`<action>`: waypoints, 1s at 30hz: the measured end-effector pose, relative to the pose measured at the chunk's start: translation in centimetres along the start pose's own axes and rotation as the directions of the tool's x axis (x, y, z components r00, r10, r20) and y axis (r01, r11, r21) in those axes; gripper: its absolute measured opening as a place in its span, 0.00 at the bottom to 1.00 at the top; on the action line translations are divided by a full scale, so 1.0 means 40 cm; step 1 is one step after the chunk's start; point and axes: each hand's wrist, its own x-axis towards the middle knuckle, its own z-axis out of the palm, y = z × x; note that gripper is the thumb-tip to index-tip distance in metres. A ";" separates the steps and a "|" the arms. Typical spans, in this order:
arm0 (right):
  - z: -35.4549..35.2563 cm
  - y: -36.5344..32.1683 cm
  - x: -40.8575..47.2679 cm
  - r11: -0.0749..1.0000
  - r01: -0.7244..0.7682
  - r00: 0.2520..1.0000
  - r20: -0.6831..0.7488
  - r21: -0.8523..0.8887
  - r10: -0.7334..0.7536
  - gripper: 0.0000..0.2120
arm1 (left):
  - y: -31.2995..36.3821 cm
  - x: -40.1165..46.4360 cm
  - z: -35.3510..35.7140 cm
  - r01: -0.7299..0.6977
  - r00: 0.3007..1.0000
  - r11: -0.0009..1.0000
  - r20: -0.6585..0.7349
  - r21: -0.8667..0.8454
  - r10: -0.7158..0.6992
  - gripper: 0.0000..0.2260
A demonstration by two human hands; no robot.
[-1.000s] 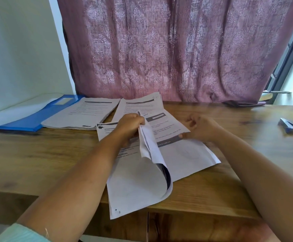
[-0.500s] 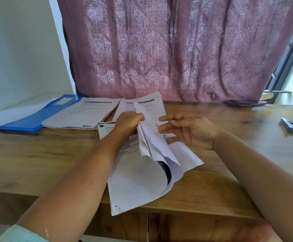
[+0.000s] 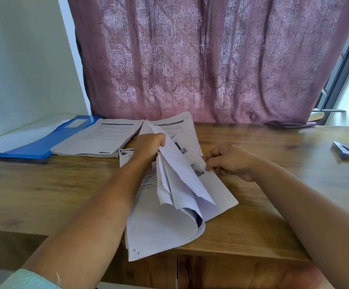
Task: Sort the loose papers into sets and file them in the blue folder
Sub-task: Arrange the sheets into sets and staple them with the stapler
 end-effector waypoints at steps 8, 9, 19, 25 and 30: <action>0.008 0.010 -0.005 0.994 -0.005 1.000 0.015 -0.107 0.007 0.11 | -0.006 0.001 0.002 -0.011 1.000 0.998 0.002 -0.055 0.011 0.07; 0.013 0.005 -0.009 0.992 0.021 1.000 0.017 -0.123 -0.019 0.09 | -0.006 0.001 0.001 -0.009 1.000 0.999 0.007 -0.054 0.009 0.07; -0.028 -0.023 -0.005 0.961 0.197 0.902 -0.420 0.193 -0.100 0.06 | 0.004 -0.012 -0.011 -0.033 0.999 0.997 0.024 -0.074 0.035 0.13; -0.053 -0.032 -0.014 0.922 0.255 0.882 -0.462 0.290 -0.099 0.07 | 0.006 -0.009 -0.012 -0.023 0.999 0.986 0.028 -0.165 0.027 0.07; -0.049 -0.022 -0.002 0.989 0.068 0.977 -0.211 0.134 -0.038 0.16 | -0.009 -0.014 0.013 -0.102 0.948 0.976 0.278 -0.194 0.154 0.06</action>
